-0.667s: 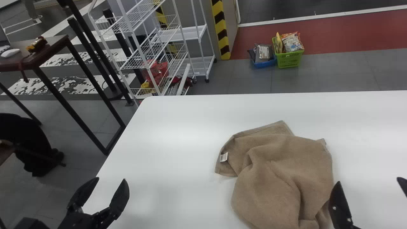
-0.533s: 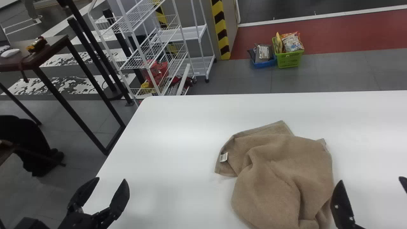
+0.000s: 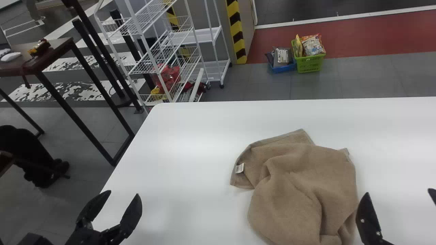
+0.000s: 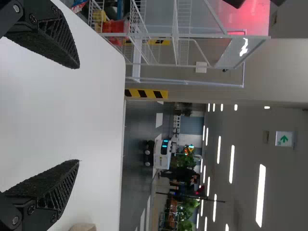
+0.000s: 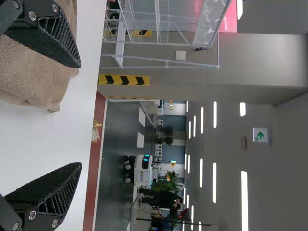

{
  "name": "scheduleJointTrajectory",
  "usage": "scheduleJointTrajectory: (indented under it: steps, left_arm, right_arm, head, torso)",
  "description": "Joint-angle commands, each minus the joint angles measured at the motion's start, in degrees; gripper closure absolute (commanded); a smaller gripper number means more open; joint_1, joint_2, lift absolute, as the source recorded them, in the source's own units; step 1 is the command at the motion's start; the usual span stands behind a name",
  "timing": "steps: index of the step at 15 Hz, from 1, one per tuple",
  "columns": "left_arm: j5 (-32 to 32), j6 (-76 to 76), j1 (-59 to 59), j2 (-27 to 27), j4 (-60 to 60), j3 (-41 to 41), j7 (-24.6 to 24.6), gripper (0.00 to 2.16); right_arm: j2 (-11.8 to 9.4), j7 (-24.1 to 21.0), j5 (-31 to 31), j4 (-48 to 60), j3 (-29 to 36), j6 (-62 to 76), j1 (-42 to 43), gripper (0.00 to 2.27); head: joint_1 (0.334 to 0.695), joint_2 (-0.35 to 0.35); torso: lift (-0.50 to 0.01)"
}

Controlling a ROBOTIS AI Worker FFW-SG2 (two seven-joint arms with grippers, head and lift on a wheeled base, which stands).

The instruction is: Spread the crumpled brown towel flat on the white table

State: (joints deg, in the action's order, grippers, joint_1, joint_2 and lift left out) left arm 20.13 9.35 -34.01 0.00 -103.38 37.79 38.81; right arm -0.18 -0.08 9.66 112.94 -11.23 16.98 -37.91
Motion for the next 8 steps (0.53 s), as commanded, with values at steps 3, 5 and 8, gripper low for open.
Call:
scheduleJointTrajectory:
  steps: [3,5,8]
  left_arm:
    - [0.0,-0.2,0.0,-0.1,0.2,0.2,0.4,0.12]
    - [0.0,-0.2,-0.1,-0.1,0.1,0.2,1.4,0.12]
    - [0.0,-0.5,-0.1,-0.1,-0.1,0.2,2.2,0.12]
  right_arm:
    - [0.2,0.5,-1.3,-0.3,1.3,-6.4,2.0,0.13]
    - [0.2,3.1,-4.6,-0.8,2.9,-10.3,3.8,0.16]
    - [0.2,5.1,-7.4,-1.1,4.6,-17.8,7.5,0.19]
  head:
    - [0.695,0.35]
    - [0.695,0.35]
    - [0.695,0.35]
  torso:
    - [-0.123]
    - [-0.123]
    - [-0.123]
